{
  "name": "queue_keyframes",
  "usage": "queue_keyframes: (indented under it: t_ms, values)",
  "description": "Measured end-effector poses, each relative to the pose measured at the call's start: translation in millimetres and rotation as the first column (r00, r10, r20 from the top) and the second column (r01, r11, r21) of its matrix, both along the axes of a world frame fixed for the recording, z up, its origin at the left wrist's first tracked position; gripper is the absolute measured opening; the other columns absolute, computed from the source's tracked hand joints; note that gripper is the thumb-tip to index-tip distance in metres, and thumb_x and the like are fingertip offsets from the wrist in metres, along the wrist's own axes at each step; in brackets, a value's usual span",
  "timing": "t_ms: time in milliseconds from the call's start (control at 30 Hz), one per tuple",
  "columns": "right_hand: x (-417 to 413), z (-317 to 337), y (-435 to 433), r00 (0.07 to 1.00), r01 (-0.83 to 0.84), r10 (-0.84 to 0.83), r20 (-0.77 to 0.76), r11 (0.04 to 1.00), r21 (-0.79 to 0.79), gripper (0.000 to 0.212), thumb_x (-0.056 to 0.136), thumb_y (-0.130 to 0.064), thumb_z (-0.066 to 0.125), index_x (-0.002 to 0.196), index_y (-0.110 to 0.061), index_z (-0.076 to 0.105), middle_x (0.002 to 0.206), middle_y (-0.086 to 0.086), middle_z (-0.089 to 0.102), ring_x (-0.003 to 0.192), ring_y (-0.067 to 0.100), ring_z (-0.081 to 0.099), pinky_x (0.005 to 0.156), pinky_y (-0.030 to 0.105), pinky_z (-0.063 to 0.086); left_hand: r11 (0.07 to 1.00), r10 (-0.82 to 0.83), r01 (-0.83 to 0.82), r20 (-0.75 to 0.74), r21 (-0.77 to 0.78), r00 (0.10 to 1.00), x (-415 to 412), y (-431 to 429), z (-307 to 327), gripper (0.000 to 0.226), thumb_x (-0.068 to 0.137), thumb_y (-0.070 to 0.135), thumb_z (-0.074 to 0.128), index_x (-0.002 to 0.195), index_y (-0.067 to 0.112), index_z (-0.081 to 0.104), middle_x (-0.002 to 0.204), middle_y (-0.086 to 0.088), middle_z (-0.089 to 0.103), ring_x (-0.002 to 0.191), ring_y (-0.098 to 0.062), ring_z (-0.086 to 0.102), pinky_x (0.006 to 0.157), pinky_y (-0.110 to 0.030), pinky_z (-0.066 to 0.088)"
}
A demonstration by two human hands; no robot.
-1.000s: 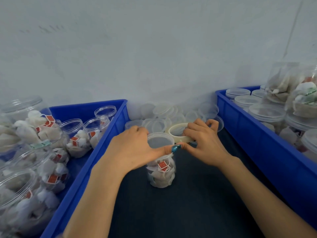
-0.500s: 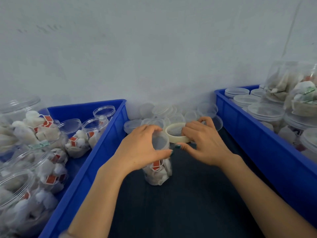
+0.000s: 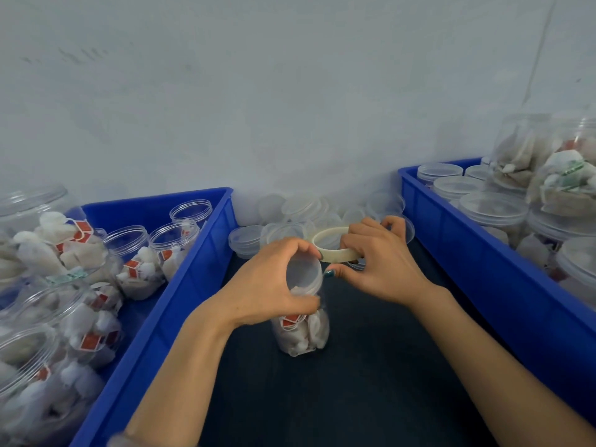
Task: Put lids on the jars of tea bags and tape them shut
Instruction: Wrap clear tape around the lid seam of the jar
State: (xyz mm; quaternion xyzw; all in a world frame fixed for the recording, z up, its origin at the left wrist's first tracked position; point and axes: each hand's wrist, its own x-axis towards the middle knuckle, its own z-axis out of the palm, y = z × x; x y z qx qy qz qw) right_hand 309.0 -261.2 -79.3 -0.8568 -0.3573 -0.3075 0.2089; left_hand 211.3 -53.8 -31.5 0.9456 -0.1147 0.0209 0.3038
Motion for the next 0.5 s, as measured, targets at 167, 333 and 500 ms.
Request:
queue_keyframes:
  t_ms: [167, 333, 500]
  values:
    - [-2, 5, -2, 0.999, -0.038, 0.038, -0.021, 0.999, -0.022, 0.06, 0.085, -0.075, 0.036, 0.069, -0.021, 0.056, 0.072, -0.01, 0.051, 0.075, 0.011, 0.043, 0.077, 0.035, 0.02, 0.991, 0.127, -0.133, 0.233, 0.011, 0.964, -1, -18, -5, 0.063, 0.062, 0.087, 0.053, 0.105, 0.04, 0.06, 0.118, 0.025, 0.053, 0.112, 0.003, 0.047, 0.095, -0.032, 0.046]
    - [-2, 9, -7, 0.999, -0.021, 0.02, -0.03, 0.998, -0.06, 0.066, 0.085, -0.08, 0.03, 0.076, -0.022, 0.06, 0.079, -0.011, 0.053, 0.081, 0.01, 0.045, 0.08, 0.037, 0.023, 0.901, 0.326, -0.362, 0.178, 0.237, 0.928, -4, -12, -11, 0.093, 0.067, 0.092, 0.039, 0.142, 0.038, 0.035, 0.139, 0.004, 0.032, 0.133, -0.017, 0.033, 0.102, -0.035, 0.038]
    - [-3, 9, -7, 0.996, -0.078, 0.072, -0.048, 0.99, -0.115, 0.057, 0.096, -0.067, 0.02, 0.083, -0.025, 0.055, 0.086, -0.012, 0.052, 0.085, 0.009, 0.041, 0.082, 0.038, 0.024, 0.904, 0.293, -0.337, 0.193, 0.263, 0.936, -8, -3, -3, 0.088, 0.064, 0.085, 0.05, 0.135, 0.033, 0.048, 0.131, 0.014, 0.047, 0.122, -0.008, 0.047, 0.095, -0.028, 0.043]
